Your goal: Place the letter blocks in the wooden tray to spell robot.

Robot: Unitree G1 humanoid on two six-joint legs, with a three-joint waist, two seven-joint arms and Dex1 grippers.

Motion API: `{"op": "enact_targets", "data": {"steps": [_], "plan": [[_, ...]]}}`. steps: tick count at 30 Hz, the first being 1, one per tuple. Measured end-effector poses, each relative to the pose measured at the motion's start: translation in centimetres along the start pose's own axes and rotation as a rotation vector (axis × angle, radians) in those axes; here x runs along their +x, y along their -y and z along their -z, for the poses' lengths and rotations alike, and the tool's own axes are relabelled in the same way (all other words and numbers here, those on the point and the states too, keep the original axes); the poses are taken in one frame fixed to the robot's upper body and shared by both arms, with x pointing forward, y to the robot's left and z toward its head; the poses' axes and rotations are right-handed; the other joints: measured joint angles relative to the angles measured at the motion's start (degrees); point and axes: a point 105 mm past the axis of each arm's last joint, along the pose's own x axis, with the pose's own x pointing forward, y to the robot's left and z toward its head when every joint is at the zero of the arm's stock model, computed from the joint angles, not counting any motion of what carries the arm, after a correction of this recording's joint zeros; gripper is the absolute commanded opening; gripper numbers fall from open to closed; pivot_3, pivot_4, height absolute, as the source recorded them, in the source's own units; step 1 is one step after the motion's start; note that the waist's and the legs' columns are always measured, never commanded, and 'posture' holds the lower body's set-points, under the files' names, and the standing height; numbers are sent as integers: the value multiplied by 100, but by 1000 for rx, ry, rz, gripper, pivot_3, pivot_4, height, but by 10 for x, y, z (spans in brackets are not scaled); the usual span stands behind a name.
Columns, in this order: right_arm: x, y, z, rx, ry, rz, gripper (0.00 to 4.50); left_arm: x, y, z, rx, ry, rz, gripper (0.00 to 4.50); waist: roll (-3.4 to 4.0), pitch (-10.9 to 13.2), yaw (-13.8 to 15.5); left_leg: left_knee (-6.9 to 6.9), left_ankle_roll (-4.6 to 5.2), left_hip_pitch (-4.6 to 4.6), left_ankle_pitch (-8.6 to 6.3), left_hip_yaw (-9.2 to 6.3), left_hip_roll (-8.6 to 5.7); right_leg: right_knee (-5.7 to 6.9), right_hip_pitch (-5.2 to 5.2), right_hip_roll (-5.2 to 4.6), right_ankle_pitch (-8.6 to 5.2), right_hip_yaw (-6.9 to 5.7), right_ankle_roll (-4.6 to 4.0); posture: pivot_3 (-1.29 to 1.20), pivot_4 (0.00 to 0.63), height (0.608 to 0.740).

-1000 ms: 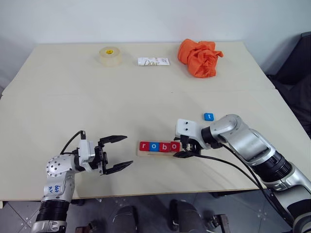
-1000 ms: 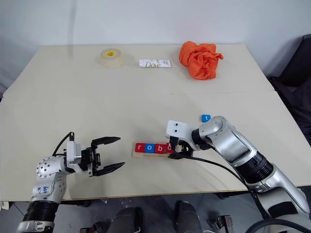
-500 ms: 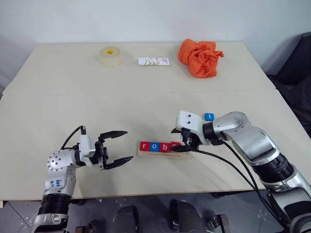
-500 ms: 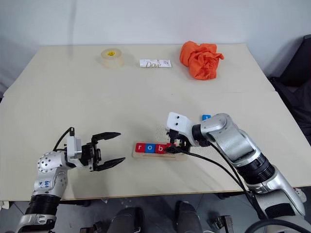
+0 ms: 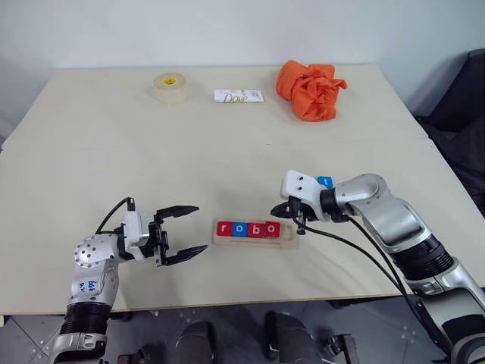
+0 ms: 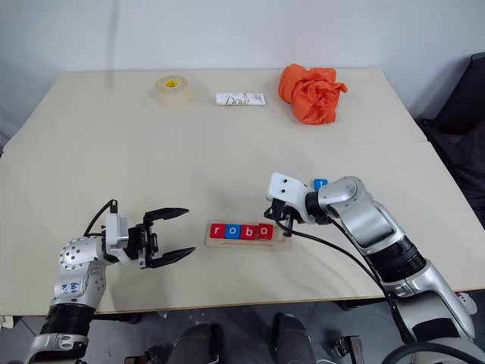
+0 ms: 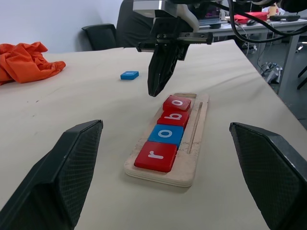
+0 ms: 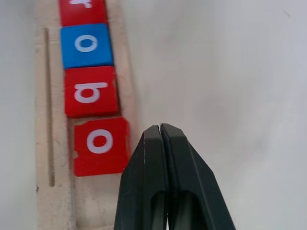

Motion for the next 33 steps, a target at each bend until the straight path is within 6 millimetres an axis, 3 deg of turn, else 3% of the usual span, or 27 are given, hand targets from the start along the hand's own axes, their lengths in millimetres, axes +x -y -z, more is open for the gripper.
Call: {"op": "enact_targets", "data": {"steps": [7, 14, 19, 23, 28, 33], "plan": [[4, -9, 5, 7, 0, -41, 47, -1, 0, 0, 1, -2, 0, 4500, 0, 0, 1, 0, 0, 0, 0, 0, 0, 0, 0, 0, 0, 0, 0, 0, 150, 740], [1, -5, 3, 1, 16, -12, 47, 0, -1, -1, 4, -2, 1, 4500, 0, 0, 2, 0, 0, 0, 0, 0, 0, 0, 0, 0, 0, 0, 0, 0, 150, 740], [-21, 0, -8, 34, 118, 36, 1245, 2, -4, -2, 16, 1, 8, 4500, 0, 0, 19, 0, 0, 0, 0, -2, -1, -1, 2, 0, 0, -1, 0, 0, 150, 740], [-38, 2, 12, 110, 116, 108, 2663, 1, -5, 2, 2, -4, 15, 4500, 0, 0, 42, 1, 2, 0, -1, 0, -2, -5, 4, -2, 1, 0, 1, 0, 150, 740], [-70, 11, 48, 243, 105, 315, 4377, 3, -9, 4, -7, -4, 38, 4500, 0, 0, 101, 0, 1, 1, -1, -1, -2, -5, 4, 0, 1, -1, 1, 0, 150, 740], [-96, -3, 72, 368, 96, 452, 4443, 1, -13, 7, -18, -10, 54, 4500, 0, 0, 141, 0, 1, 2, -1, 0, -2, -5, 4, 1, 1, 1, 1, 0, 150, 740]]}}
